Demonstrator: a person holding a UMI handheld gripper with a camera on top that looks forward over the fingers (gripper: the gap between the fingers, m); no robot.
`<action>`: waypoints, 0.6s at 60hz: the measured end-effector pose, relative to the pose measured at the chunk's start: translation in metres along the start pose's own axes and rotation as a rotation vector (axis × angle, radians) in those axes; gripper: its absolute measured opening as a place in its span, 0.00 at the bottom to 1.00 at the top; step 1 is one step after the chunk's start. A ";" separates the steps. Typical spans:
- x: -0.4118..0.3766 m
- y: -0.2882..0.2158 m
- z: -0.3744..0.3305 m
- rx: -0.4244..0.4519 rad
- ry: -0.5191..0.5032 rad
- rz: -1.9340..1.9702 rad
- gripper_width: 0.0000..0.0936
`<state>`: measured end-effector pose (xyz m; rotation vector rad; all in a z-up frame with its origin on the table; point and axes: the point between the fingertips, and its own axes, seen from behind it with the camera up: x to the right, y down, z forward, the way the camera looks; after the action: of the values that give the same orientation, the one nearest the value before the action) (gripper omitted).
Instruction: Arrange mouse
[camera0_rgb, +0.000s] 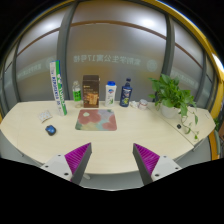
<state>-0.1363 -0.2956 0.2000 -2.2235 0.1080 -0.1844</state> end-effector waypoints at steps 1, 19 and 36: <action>0.000 0.001 0.000 -0.002 0.000 -0.002 0.91; -0.058 0.049 0.019 -0.073 0.002 -0.022 0.91; -0.212 0.089 0.074 -0.142 -0.117 -0.023 0.91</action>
<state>-0.3332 -0.2623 0.0648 -2.3717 0.0322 -0.0601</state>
